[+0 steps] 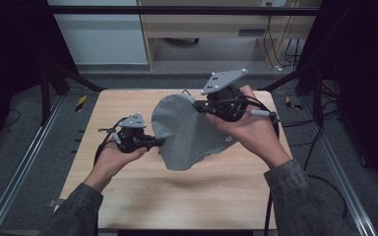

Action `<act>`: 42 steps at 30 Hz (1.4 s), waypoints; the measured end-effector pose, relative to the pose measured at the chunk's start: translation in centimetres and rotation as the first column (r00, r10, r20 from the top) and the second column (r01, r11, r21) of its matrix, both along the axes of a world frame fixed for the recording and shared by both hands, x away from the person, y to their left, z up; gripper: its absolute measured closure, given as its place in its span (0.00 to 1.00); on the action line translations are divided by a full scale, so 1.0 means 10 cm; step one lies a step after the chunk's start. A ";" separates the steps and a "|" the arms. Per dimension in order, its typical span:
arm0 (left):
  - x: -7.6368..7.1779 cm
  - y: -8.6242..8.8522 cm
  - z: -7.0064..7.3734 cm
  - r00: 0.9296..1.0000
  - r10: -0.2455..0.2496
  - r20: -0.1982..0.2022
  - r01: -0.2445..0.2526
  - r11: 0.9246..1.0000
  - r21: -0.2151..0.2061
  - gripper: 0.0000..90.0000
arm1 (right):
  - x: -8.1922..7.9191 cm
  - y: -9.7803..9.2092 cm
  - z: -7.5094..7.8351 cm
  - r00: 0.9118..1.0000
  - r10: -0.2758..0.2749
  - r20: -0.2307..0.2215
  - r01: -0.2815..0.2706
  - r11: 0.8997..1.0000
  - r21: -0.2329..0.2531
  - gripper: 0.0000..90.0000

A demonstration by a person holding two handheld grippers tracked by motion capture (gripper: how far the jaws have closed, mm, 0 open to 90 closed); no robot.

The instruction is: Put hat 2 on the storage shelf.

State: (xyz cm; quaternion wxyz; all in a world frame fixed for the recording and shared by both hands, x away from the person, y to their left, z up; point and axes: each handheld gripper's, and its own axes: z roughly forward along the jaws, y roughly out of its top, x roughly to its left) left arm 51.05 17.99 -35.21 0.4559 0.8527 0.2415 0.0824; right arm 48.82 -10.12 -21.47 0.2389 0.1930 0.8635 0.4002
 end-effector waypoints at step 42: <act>0.79 -0.15 1.40 0.951 0.167 0.262 -0.188 0.981 0.058 0.97 | 0.93 -0.57 0.16 0.971 -0.230 0.065 0.204 0.940 0.274 0.99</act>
